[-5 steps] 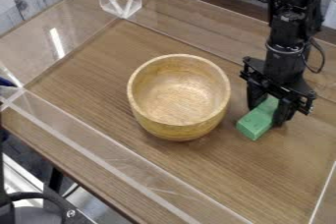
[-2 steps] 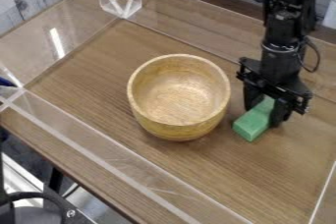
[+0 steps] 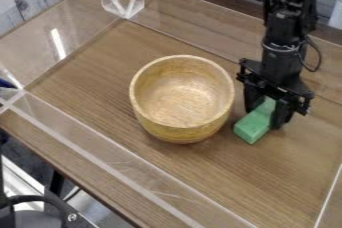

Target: Remove the green block from inside the brown bowl and put it on the table

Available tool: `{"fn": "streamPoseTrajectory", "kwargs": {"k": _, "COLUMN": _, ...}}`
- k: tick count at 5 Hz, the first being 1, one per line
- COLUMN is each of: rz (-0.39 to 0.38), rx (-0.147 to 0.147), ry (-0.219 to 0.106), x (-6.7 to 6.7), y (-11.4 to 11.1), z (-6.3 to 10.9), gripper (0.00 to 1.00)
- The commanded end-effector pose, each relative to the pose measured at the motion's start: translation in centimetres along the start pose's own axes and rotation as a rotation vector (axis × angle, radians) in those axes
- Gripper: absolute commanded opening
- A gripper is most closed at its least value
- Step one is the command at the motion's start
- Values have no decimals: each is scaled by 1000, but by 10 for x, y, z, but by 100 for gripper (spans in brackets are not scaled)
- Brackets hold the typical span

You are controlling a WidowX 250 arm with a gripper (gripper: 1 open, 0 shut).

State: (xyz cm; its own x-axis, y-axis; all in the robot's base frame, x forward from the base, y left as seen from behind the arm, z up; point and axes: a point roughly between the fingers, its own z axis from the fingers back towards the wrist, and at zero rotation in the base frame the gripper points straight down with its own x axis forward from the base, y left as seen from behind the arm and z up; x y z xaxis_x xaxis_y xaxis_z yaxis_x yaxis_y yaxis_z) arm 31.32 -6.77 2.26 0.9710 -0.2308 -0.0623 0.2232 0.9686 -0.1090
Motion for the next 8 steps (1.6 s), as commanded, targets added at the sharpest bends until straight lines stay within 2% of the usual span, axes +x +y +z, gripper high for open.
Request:
{"fn": "streamPoseTrajectory", "kwargs": {"k": 1, "rz": 4, "rx": 3, "ry": -103, "x": 12, "y": 2, "z": 33, "gripper": 0}}
{"fn": "streamPoseTrajectory", "kwargs": {"k": 8, "rz": 26, "rx": -15, "ry": -118, "x": 18, "y": 4, "z": 45, "gripper": 0}}
